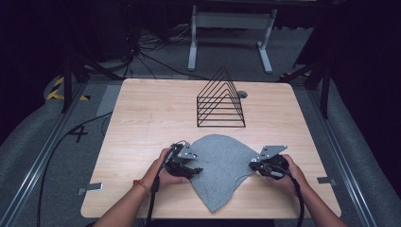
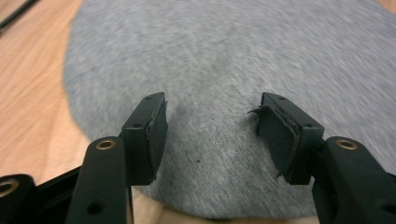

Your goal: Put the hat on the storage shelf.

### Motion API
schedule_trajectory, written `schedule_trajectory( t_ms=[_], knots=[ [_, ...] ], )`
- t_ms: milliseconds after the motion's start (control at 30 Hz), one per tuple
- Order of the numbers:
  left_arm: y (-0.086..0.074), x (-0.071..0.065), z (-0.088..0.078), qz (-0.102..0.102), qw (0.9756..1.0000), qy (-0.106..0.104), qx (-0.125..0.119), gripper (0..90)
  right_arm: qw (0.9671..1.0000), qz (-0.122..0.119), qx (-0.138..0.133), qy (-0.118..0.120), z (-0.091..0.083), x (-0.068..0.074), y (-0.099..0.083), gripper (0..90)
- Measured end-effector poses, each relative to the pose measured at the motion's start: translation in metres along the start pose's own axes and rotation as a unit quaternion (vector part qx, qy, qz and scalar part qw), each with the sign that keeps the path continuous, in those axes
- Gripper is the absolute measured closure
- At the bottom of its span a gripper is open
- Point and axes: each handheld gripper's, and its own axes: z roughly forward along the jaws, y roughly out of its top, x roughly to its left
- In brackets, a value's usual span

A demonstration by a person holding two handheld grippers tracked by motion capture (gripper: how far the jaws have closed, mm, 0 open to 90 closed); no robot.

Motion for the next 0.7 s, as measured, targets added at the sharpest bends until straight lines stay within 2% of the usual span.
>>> schedule_trajectory(
  t_ms=[133,167,233,467,633,700],
  knots=[
    [0.002,0.008,0.001,-0.011,0.9999,0.009,0.006,42.7,0.9999,-0.008,0.009,0.007,-0.003,0.011,0.000,87.9],
    [0.003,0.009,0.002,-0.022,0.9997,0.010,0.000,42.7,0.9999,-0.008,0.010,0.011,-0.004,0.015,0.000,88.0],
    [0.003,0.013,0.004,-0.028,0.9995,0.014,-0.006,43.5,0.9997,-0.012,0.011,0.016,-0.005,0.021,0.000,88.3],
    [0.013,0.026,0.013,-0.029,0.9994,0.017,-0.002,43.5,0.9983,-0.028,0.009,0.050,-0.004,0.036,0.003,88.5],
    [0.020,0.033,0.020,-0.030,0.9993,0.021,-0.006,43.5,0.9974,-0.032,0.006,0.064,-0.003,0.044,0.006,88.5],
    [0.024,0.034,0.023,-0.032,0.9992,0.024,-0.001,43.4,0.9973,-0.033,0.005,0.065,-0.002,0.047,0.007,88.4]
  ],
)
